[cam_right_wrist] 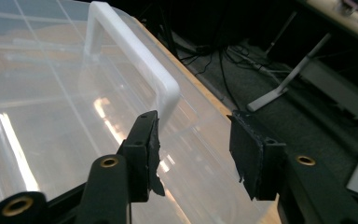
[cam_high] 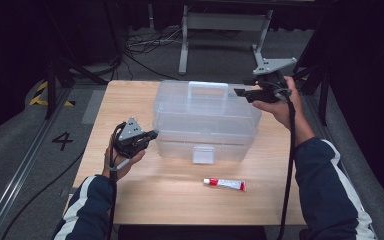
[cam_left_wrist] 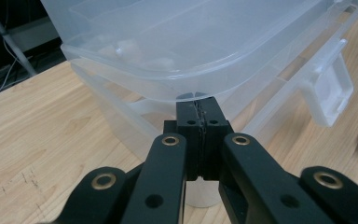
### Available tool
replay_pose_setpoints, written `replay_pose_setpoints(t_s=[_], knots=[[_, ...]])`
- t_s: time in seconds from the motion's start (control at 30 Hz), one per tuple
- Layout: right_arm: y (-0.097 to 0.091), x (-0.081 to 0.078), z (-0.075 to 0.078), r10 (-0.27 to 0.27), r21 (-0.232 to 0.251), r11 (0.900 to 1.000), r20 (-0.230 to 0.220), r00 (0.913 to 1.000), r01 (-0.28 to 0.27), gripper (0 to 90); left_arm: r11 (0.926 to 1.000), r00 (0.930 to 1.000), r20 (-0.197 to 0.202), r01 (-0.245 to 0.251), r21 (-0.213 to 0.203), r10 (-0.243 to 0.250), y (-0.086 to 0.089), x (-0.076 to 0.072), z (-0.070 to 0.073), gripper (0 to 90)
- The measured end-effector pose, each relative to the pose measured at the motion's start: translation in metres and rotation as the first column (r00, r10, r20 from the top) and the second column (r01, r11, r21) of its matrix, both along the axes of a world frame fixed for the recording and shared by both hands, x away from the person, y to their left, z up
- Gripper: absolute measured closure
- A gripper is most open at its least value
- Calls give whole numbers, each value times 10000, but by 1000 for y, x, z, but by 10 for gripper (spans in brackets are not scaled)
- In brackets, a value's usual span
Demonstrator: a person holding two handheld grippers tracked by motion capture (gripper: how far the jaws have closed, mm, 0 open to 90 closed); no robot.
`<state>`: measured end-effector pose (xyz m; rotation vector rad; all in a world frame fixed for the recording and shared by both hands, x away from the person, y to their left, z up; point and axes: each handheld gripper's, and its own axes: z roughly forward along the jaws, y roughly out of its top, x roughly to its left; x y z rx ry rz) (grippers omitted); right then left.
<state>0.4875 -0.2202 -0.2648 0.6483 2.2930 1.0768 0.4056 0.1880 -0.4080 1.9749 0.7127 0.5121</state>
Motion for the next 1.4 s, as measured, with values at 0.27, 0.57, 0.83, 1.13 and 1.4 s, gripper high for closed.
replay_pose_setpoints(t_s=[0.27, 0.57, 0.83, 1.13, 1.4], knots=[[-44, -23, 0, -342, 455, 9985, 779, 9964, 308, 483, 10000, 10000, 51, 18, 13, -18, 0, 1, 4, 896], [-83, -43, -14, -1001, 1122, 9898, 1074, 9892, 880, 443, 9998, 9999, 116, -32, -178, 34, 0, 3, 10, 896], [-93, -49, -49, -883, 801, 9933, 540, 9946, 838, 445, 9999, 10000, 73, 12, -123, -11, 1, 7, 13, 896], [-91, -54, -90, -550, 680, 9961, -143, 9984, 558, 394, 9997, 9998, 143, 120, -221, -117, 1, 9, 16, 896], [-85, -54, -108, -217, 899, 9956, -492, 9986, 260, 387, 9996, 9997, 163, 199, -214, -196, 1, 11, 18, 896]])
